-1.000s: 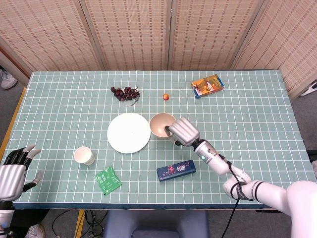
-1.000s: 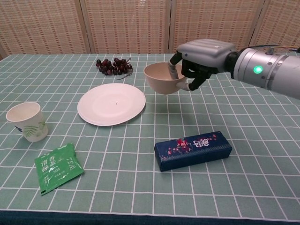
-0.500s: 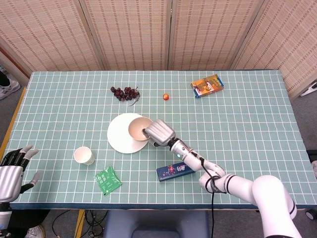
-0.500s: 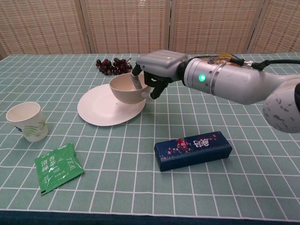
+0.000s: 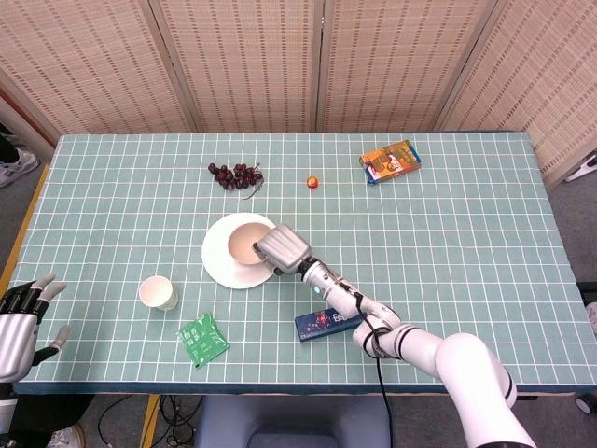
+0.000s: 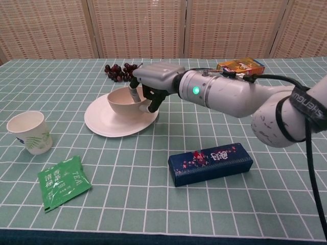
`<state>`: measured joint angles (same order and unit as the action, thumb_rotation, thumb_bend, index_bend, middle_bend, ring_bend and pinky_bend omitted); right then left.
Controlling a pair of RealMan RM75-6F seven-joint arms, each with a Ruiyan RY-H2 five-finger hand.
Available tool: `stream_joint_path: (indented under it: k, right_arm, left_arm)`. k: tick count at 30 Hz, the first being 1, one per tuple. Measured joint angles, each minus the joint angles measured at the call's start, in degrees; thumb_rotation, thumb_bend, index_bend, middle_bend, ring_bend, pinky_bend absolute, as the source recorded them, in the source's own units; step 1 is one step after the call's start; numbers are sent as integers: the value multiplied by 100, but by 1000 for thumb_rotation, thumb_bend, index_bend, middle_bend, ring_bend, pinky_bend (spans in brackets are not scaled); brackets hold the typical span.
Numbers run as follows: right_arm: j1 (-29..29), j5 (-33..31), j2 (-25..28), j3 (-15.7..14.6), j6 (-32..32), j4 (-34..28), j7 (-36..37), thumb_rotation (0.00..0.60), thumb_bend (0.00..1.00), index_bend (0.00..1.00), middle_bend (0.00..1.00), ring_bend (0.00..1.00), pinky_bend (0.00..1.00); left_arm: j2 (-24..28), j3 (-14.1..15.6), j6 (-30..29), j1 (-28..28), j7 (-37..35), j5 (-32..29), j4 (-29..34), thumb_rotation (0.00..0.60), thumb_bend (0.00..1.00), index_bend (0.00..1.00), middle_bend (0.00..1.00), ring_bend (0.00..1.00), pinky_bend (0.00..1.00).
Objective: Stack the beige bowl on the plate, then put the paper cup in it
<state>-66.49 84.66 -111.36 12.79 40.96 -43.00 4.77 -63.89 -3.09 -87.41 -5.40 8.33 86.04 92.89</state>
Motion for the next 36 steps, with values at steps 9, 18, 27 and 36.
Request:
stream_joint_path:
  k: [9,18,27,36]
  right_arm:
    - [-233,24,-374,-100,-108,594,243,600,402,584,913,930,975]
    - [-244,0,-427,-159,-21,674,238,600,231,248,894,929,975]
    - [146,-41,327,-187,472,-232,-195,600,211,154,869,926,975]
    - [1214,-371,2028,-254,1317,-2337,-1081,600,211,152,826,883,975]
  left_arm:
    - [-13,22,-10,41,-35,-14,-49,600,312,205,159,159,162]
    - [-20,23,-9,48,-34,-9,-57,600,312,202,159,158,161]
    - [20,-10,90,-44,2,26,-31,600,312,201,159,158,162]
    - [51,-81,403,-318,-14,89,8,600,312,201,159,158,161]
